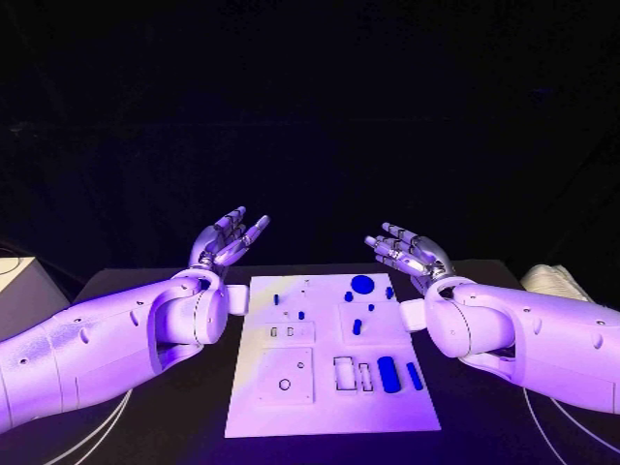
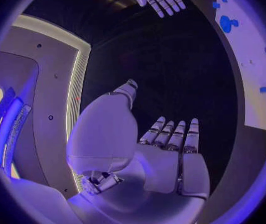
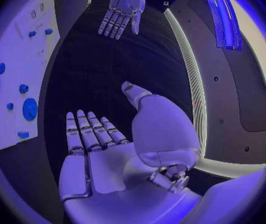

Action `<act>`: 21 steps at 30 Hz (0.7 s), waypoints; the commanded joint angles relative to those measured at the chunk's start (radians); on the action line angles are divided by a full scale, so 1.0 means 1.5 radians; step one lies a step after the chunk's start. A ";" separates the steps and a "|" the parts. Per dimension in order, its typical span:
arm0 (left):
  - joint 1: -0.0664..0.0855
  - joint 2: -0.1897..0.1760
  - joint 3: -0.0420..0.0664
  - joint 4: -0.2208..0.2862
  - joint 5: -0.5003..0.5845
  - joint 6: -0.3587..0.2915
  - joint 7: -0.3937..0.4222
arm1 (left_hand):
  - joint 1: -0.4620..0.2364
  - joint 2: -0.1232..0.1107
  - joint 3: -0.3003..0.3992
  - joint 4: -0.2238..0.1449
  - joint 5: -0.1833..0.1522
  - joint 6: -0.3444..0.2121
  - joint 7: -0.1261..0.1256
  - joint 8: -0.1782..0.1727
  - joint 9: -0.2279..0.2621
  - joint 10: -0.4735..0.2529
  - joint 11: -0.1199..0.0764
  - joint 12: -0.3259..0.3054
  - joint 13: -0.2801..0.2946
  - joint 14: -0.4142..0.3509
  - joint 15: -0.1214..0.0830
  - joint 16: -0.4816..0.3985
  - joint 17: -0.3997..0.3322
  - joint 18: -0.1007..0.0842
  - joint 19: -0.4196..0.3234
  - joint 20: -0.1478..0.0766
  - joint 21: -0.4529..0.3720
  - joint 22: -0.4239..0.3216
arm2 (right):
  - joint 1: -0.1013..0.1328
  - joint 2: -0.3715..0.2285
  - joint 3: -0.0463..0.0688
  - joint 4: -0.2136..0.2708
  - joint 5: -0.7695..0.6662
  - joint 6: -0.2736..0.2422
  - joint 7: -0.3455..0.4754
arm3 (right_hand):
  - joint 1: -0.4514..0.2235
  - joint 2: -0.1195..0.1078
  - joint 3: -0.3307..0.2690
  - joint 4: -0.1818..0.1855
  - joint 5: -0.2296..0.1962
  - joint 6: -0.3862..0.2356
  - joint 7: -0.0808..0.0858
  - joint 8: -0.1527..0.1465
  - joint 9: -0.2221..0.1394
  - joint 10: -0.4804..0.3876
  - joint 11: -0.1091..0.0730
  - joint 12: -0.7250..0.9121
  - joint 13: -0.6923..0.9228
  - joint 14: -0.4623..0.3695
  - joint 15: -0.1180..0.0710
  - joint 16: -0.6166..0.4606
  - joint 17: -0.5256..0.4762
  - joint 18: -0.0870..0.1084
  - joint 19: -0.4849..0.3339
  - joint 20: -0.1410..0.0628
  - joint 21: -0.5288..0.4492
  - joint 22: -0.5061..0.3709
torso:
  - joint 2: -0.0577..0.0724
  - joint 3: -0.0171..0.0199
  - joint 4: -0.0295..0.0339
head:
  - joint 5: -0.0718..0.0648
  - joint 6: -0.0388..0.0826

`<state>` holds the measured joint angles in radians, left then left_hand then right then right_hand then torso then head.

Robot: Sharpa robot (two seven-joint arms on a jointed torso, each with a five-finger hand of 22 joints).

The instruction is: Assemble the parts on the task board

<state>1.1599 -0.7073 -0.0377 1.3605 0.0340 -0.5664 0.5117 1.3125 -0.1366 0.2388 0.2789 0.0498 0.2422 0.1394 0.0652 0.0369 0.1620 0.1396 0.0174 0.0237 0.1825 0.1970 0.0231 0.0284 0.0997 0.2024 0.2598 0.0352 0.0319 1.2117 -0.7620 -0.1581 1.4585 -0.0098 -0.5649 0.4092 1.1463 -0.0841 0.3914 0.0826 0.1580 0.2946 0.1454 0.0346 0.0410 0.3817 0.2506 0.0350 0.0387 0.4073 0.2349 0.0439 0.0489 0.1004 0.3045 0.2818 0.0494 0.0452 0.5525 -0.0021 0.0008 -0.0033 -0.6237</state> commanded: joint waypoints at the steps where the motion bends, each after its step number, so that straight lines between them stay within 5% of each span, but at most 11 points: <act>1: 0.008 0.007 -0.002 -0.014 0.017 0.099 0.021 | 0.037 -0.003 0.006 0.011 0.004 0.011 0.035 0.005 0.002 0.010 0.007 0.005 0.001 0.008 0.012 0.004 0.003 0.014 0.010 0.015 0.008 0.003 | 0.011 0.002 -0.008 -0.009 -0.023 0.107 -0.042 | 0.045 -0.002 0.022 -0.013 0.003 0.027 0.100 0.008 0.004 0.034 0.006 0.006 0.003 0.036 0.004 0.007 0.005 0.013 0.027 0.006 0.013 0.005 | 0.000 -0.0001 0.0000 | 0.000 0.000; 6: 0.013 0.010 -0.003 -0.024 0.019 0.114 0.022 | 0.038 0.003 0.007 0.010 0.004 0.024 0.045 0.010 0.006 0.026 0.018 0.008 0.003 0.032 0.014 0.010 0.007 0.022 0.033 0.021 0.019 0.009 | 0.021 0.004 -0.018 -0.016 -0.026 0.129 -0.051 | 0.076 -0.005 0.040 -0.050 0.003 0.119 0.092 0.032 0.021 0.148 -0.001 0.018 0.011 0.164 -0.007 0.032 0.022 0.023 0.113 0.005 0.047 0.018 | 0.000 -0.0001 0.0000 | 0.000 0.000; 7: 0.013 -0.009 -0.003 0.001 0.019 0.118 0.014 | 0.039 0.008 0.011 0.010 0.004 0.039 0.054 0.015 0.009 0.048 0.027 0.012 0.006 0.058 0.020 0.017 0.012 0.022 0.061 0.022 0.030 0.015 | 0.030 -0.002 -0.018 -0.047 -0.132 0.099 -0.053 | 0.078 -0.006 0.042 -0.053 0.005 0.137 0.090 0.037 0.024 0.175 -0.002 0.021 0.012 0.190 -0.010 0.037 0.025 0.027 0.143 0.005 0.058 0.023 | 0.009 -0.0022 -0.0005 | -0.003 -0.012; 8: 0.013 -0.011 -0.003 0.004 0.019 0.116 0.013 | 0.039 0.012 0.015 0.009 0.003 0.053 0.059 0.020 0.012 0.070 0.033 0.016 0.008 0.079 0.027 0.023 0.016 0.019 0.082 0.022 0.039 0.019 | 0.031 -0.002 -0.018 -0.048 -0.148 0.095 -0.054 | 0.079 -0.007 0.043 -0.057 0.008 0.163 0.087 0.044 0.029 0.215 -0.005 0.027 0.015 0.223 -0.014 0.045 0.029 0.031 0.184 0.005 0.073 0.029 | 0.011 -0.0019 0.0000 | -0.004 -0.012; 9: 0.013 -0.015 -0.003 0.011 0.019 0.113 0.012 | 0.038 0.018 0.021 0.008 0.003 0.082 0.072 0.031 0.018 0.114 0.048 0.024 0.013 0.113 0.030 0.034 0.023 0.015 0.113 0.022 0.053 0.026 | 0.033 -0.003 -0.018 -0.051 -0.180 0.087 -0.057 | 0.085 -0.010 0.051 -0.068 0.012 0.218 0.075 0.059 0.038 0.291 -0.014 0.034 0.017 0.281 -0.024 0.054 0.036 0.040 0.228 0.004 0.086 0.032 | 0.014 -0.0019 0.0010 | -0.004 -0.012; 10: 0.013 -0.018 -0.003 0.016 0.018 0.111 0.011 | 0.038 0.025 0.027 0.006 0.002 0.159 0.093 0.061 0.034 0.230 0.074 0.056 0.028 0.187 0.027 0.060 0.038 0.018 0.201 0.022 0.089 0.044 | 0.035 -0.004 -0.018 -0.052 -0.200 0.081 -0.059 | 0.087 -0.011 0.054 -0.072 0.012 0.236 0.071 0.064 0.041 0.316 -0.018 0.035 0.018 0.289 -0.027 0.056 0.036 0.044 0.240 0.004 0.089 0.032 | 0.014 -0.0021 0.0013 | -0.005 -0.012; 11: 0.014 -0.021 -0.003 0.021 0.016 0.110 0.011 | 0.037 0.026 0.031 0.005 0.003 0.187 0.096 0.073 0.040 0.275 0.078 0.065 0.030 0.228 0.026 0.074 0.045 0.018 0.257 0.022 0.115 0.057 | 0.037 -0.005 -0.017 -0.054 -0.218 0.076 -0.061 | 0.089 -0.012 0.057 -0.075 0.012 0.258 0.068 0.070 0.045 0.329 -0.021 0.035 0.018 0.300 -0.030 0.058 0.037 0.046 0.253 0.005 0.092 0.032 | 0.017 -0.0025 0.0024 | -0.006 -0.012; 12: 0.014 -0.024 -0.003 0.025 0.013 0.111 0.011 | 0.043 0.024 0.038 0.002 0.002 0.226 0.086 0.090 0.049 0.330 0.072 0.072 0.030 0.320 0.017 0.107 0.063 0.025 0.291 0.020 0.138 0.065 | 0.039 -0.006 -0.017 -0.056 -0.242 0.069 -0.065 | 0.093 -0.014 0.064 -0.082 0.014 0.294 0.066 0.080 0.051 0.351 -0.027 0.037 0.018 0.320 -0.034 0.064 0.040 0.050 0.281 0.004 0.099 0.033 | 0.018 -0.0029 0.0030 | -0.006 -0.013; 15: 0.015 -0.032 -0.003 0.034 -0.004 0.119 0.012 | 0.050 0.019 0.047 -0.001 0.003 0.276 0.081 0.110 0.060 0.418 0.063 0.079 0.029 0.381 0.005 0.130 0.076 0.038 0.329 0.018 0.165 0.075 | 0.046 -0.007 -0.017 -0.062 -0.313 0.054 -0.076 | 0.099 -0.022 0.089 -0.096 0.021 0.359 0.062 0.094 0.060 0.395 -0.038 0.033 0.017 0.365 -0.046 0.074 0.044 0.056 0.315 0.000 0.107 0.030 | 0.024 -0.0046 0.0060 | -0.009 -0.012; 16: 0.016 -0.035 -0.003 0.036 -0.010 0.122 0.012 | 0.070 0.008 0.053 -0.016 0.002 0.343 0.074 0.139 0.074 0.476 0.047 0.096 0.034 0.431 -0.012 0.155 0.087 0.052 0.367 0.015 0.190 0.085 | 0.047 -0.007 -0.017 -0.063 -0.332 0.051 -0.080 | 0.098 -0.026 0.101 -0.100 0.021 0.372 0.059 0.097 0.062 0.413 -0.042 0.031 0.016 0.387 -0.053 0.079 0.046 0.056 0.342 -0.007 0.117 0.032 | 0.026 -0.0050 0.0068 | -0.009 -0.011; 21: 0.023 -0.049 -0.002 0.048 -0.037 0.140 0.010 | 0.108 -0.014 0.079 -0.053 0.003 0.382 0.054 0.152 0.082 0.557 0.022 0.092 0.029 0.517 -0.042 0.193 0.121 0.056 0.441 -0.012 0.257 0.115 | 0.059 -0.005 -0.016 -0.072 -0.447 0.042 -0.100 | 0.104 -0.038 0.123 -0.114 0.020 0.408 0.050 0.106 0.066 0.463 -0.056 0.026 0.016 0.452 -0.077 0.099 0.053 0.055 0.416 -0.035 0.155 0.044 | 0.038 -0.0066 0.0117 | -0.014 -0.010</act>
<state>1.1907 -0.7796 -0.0416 1.4256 0.0257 -0.4080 0.5188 1.4675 -0.1552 0.3523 0.2064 0.0498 0.8072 0.2029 0.2900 0.1580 0.9804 0.1778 0.1590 0.0689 0.9410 0.1397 0.3053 0.2018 0.1720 0.8495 0.2485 0.4064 0.1975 1.2973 -0.7706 -0.1835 1.3534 -0.4802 -0.4789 0.2952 1.2801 -0.1218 0.5225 -0.0541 0.1803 0.7757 0.1951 0.1603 0.1210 0.9311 0.1973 0.0757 0.0607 0.9286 0.1639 0.1521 0.1115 0.1554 0.7649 0.2678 0.2128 0.0930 0.5956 -0.0098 0.0119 -0.0200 -0.6406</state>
